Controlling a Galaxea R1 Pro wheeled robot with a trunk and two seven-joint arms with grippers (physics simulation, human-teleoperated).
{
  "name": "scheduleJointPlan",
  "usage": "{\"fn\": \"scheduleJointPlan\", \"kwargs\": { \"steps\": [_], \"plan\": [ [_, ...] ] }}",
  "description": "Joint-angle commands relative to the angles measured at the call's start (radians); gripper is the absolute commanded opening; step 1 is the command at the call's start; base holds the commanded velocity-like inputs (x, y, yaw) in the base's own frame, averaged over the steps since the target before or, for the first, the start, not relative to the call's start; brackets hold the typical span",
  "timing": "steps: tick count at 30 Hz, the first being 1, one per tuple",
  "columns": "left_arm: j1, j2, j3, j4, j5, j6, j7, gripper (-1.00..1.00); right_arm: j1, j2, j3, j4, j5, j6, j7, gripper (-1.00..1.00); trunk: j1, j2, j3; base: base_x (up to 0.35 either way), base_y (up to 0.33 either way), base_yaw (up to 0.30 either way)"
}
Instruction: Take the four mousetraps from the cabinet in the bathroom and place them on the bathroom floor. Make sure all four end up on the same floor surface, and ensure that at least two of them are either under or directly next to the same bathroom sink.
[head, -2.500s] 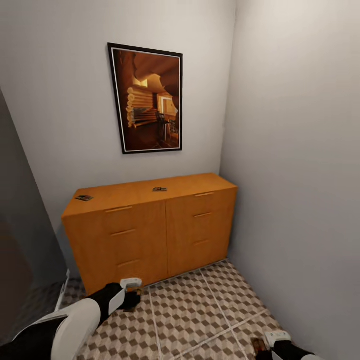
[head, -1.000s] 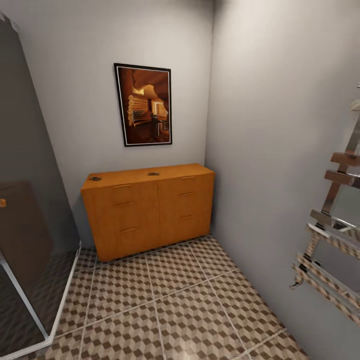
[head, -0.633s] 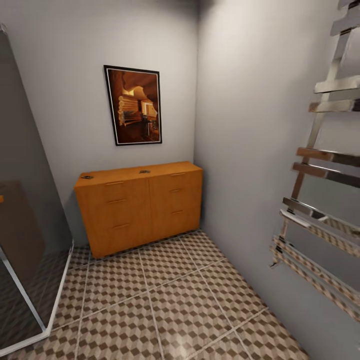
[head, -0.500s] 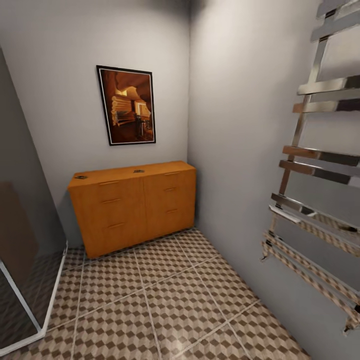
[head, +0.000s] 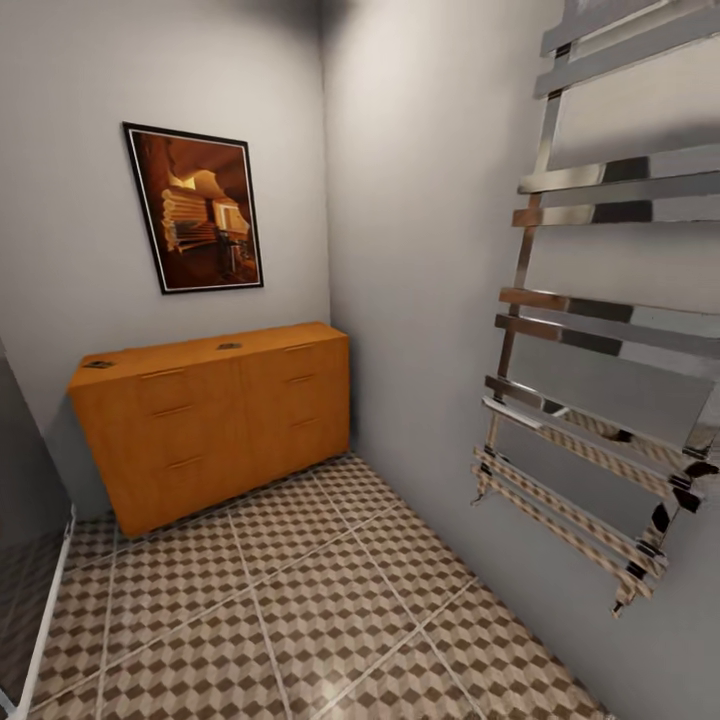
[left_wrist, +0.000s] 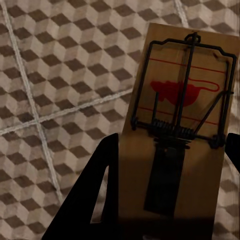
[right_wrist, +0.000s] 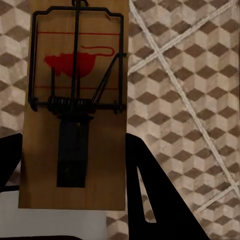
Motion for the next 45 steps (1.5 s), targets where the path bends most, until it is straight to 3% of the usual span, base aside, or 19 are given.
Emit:
{"fn": "scheduleJointPlan", "kwargs": {
  "steps": [1,45],
  "plan": [
    [-0.001,0.000,0.004,0.001,0.000,-0.004,0.003,-1.00,-0.002,0.000,-0.007,0.002,0.007,0.002,-0.001,-1.00,0.000,-0.001,-0.001,0.000,0.000,-0.289],
    [-0.001,-0.003,0.004,-0.001,0.001,-0.004,0.004,-1.00,-0.002,-0.001,-0.007,0.002,0.006,0.009,0.001,-1.00,0.000,-0.001,-0.001,0.000,0.000,-0.291]
  ]
}}
